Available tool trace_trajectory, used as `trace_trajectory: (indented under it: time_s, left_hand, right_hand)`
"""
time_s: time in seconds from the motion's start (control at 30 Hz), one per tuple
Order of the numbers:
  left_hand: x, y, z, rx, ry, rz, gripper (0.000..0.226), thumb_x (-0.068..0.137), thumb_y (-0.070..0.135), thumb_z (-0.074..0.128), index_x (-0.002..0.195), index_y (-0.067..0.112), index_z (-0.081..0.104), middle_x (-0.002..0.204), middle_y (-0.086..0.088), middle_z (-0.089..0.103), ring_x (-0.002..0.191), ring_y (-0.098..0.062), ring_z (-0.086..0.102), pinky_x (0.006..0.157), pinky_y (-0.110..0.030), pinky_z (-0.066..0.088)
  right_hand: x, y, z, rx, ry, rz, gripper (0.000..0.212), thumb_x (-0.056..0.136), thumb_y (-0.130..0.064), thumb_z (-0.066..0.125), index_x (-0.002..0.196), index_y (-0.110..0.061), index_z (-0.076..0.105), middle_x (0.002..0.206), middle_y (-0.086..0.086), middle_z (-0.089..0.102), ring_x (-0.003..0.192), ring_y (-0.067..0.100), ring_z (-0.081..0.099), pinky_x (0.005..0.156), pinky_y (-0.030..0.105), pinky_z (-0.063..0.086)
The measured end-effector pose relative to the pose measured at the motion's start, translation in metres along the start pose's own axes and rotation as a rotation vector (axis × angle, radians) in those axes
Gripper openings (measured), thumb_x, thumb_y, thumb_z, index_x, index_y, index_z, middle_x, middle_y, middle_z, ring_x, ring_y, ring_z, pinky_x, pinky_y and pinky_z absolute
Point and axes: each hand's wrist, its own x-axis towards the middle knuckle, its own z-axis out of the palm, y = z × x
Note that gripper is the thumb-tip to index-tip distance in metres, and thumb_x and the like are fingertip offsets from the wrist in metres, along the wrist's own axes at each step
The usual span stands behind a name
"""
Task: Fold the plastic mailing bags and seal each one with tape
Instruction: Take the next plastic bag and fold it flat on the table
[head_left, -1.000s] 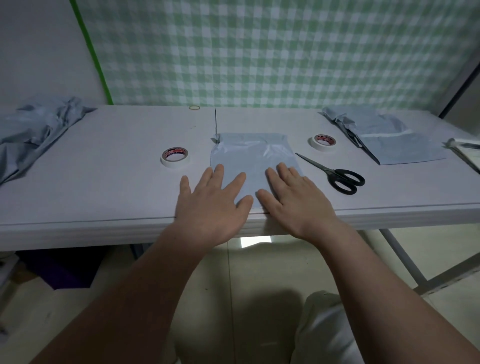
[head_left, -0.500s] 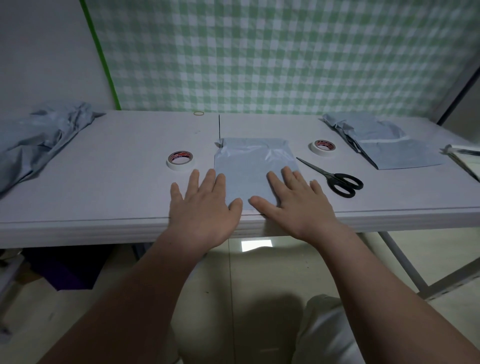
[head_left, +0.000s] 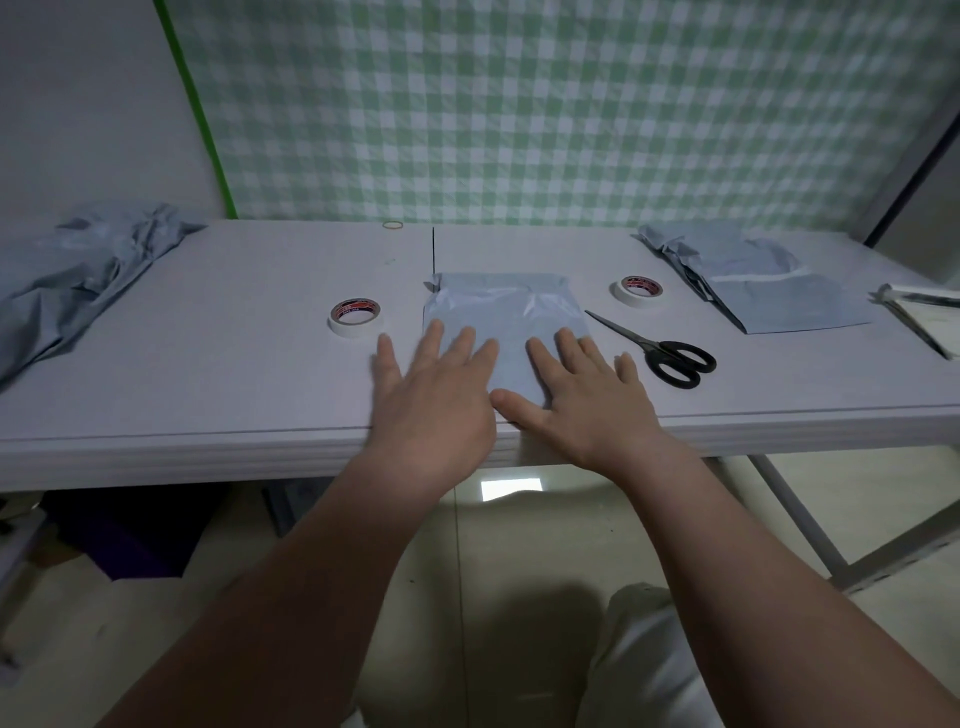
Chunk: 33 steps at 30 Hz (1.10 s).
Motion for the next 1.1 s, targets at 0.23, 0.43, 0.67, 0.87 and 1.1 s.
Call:
trace_trajectory:
  time_s: [0.23, 0.43, 0.67, 0.87, 1.1]
  left_hand:
    - [-0.002, -0.014, 0.007, -0.015, -0.12, -0.031, 0.051, 0.101, 0.04, 0.008, 0.151, 0.034, -0.004, 0.16, 0.006, -0.009, 0.146, -0.021, -0.015, 0.113, -0.057, -0.008]
    - [-0.002, -0.015, 0.009, -0.035, -0.125, -0.035, 0.051, 0.101, 0.04, 0.007, 0.15, 0.036, -0.004, 0.16, 0.007, -0.01, 0.146, -0.021, -0.017, 0.113, -0.056, -0.009]
    - [-0.002, -0.015, 0.01, -0.053, -0.121, -0.042, 0.051, 0.1, 0.039, 0.006, 0.15, 0.038, -0.003, 0.16, 0.008, -0.009, 0.146, -0.021, -0.017, 0.114, -0.057, -0.009]
    - [-0.003, -0.014, 0.009, -0.061, -0.122, -0.053, 0.051, 0.1, 0.04, 0.008, 0.15, 0.038, -0.003, 0.16, 0.009, -0.009, 0.146, -0.021, -0.017, 0.113, -0.057, -0.009]
    - [-0.003, -0.014, 0.01, -0.05, -0.085, -0.047, 0.051, 0.1, 0.04, 0.009, 0.15, 0.038, -0.003, 0.16, 0.008, -0.008, 0.146, -0.02, -0.016, 0.113, -0.057, -0.009]
  right_hand:
    - [-0.001, 0.001, 0.0, -0.006, -0.004, 0.011, 0.074, 0.088, -0.071, 0.016, 0.151, -0.034, 0.001, 0.16, -0.002, -0.009, 0.146, 0.021, -0.012, 0.116, 0.051, -0.006]
    - [-0.011, 0.011, -0.003, 0.061, 0.022, 0.066, 0.059, 0.097, -0.056, 0.02, 0.15, -0.04, 0.002, 0.16, -0.002, -0.009, 0.146, 0.026, -0.016, 0.116, 0.049, -0.007]
    - [-0.027, 0.019, 0.01, 0.107, 0.304, 0.177, 0.044, 0.1, -0.03, 0.03, 0.143, -0.034, 0.033, 0.153, 0.001, 0.028, 0.146, 0.031, 0.008, 0.115, 0.051, 0.004]
    - [-0.044, -0.028, 0.037, 0.155, 0.689, -0.238, 0.025, 0.084, -0.022, 0.057, 0.105, -0.014, 0.066, 0.106, 0.003, 0.062, 0.101, 0.026, 0.055, 0.104, 0.045, 0.03]
    - [-0.04, -0.02, 0.071, -0.061, 0.651, -0.212, 0.055, 0.08, -0.054, 0.061, 0.125, -0.02, 0.059, 0.123, 0.011, 0.057, 0.119, 0.032, 0.052, 0.109, 0.054, 0.023]
